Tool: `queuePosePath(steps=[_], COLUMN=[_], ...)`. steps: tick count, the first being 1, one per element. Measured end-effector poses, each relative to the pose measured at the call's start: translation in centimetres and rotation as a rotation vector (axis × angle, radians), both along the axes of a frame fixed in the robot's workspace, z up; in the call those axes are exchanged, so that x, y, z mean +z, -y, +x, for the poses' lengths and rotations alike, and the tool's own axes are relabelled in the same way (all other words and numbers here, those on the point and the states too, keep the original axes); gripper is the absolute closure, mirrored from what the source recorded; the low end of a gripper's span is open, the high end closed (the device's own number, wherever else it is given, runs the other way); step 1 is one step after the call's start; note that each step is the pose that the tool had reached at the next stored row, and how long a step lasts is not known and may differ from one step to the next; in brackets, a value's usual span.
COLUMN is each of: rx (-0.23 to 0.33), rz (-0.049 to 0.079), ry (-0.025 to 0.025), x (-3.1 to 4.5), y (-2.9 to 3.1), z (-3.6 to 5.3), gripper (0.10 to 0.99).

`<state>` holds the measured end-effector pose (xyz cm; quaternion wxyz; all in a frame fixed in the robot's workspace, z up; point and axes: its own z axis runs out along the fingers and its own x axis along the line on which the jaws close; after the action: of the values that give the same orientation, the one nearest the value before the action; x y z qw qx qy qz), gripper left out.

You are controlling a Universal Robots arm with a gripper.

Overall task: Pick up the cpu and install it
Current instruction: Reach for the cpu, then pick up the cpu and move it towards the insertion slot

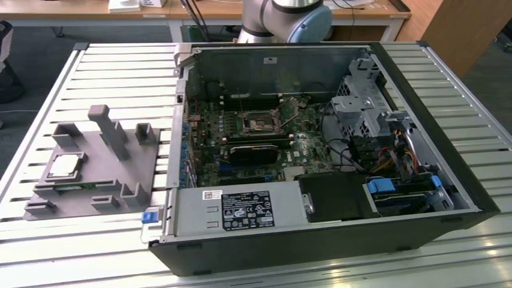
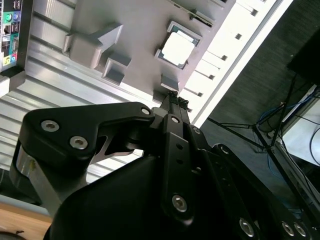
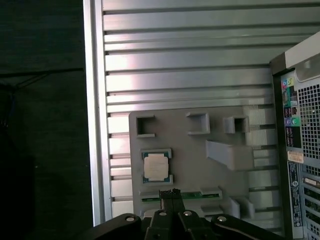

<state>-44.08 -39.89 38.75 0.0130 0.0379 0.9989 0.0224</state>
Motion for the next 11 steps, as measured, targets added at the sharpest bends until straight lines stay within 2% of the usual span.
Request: queuePosePath(steps=[4,7,11], rx=[0.0,0.0,0.0], rz=[0.0,-0.001,-0.001], ry=[0.0,-0.0009,-0.0003], x=[-0.08,-0.26,-0.88], y=[0.0,0.02,0.09], z=[-0.78,-0.81,-0.82], gripper=[0.98,0.98,0.98])
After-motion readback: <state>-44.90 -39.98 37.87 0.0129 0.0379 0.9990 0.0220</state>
